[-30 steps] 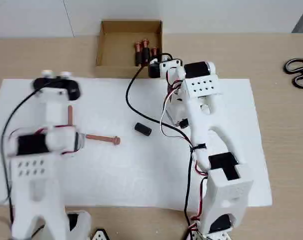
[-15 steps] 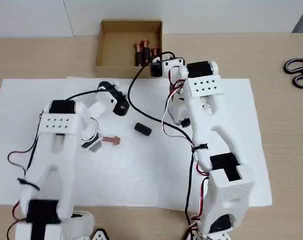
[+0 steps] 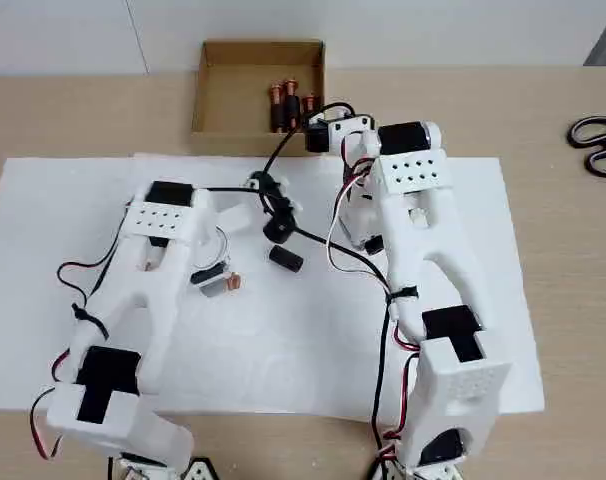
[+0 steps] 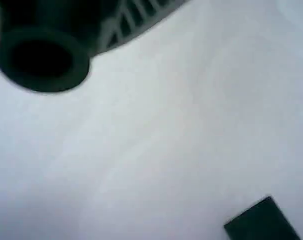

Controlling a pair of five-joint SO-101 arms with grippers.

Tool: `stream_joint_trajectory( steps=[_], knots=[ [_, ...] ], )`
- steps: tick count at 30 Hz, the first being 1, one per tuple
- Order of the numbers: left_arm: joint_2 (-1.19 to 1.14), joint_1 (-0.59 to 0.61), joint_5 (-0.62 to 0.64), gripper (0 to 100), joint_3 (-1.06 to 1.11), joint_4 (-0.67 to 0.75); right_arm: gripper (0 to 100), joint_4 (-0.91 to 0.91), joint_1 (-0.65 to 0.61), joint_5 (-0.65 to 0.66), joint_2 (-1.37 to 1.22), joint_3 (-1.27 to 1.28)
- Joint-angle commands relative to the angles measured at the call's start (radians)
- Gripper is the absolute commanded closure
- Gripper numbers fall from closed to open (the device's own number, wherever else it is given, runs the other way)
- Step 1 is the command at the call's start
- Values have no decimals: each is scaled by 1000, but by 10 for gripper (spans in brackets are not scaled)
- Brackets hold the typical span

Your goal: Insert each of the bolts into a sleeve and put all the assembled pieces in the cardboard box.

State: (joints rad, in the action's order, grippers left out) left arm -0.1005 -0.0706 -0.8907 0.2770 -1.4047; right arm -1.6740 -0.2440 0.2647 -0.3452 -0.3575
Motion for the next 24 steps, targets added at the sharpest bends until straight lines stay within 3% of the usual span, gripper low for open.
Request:
stream_joint_trajectory(
  steps=[1,12,24],
  knots=[
    [-2,-14,-9,863,-36,46,995,-10,10,11,73,2],
    [-3,-14,-9,863,24,170,995,-10,10,11,73,2],
    [9,-14,-44,863,-54,-28,995,-10,10,11,71,2]
  ],
)
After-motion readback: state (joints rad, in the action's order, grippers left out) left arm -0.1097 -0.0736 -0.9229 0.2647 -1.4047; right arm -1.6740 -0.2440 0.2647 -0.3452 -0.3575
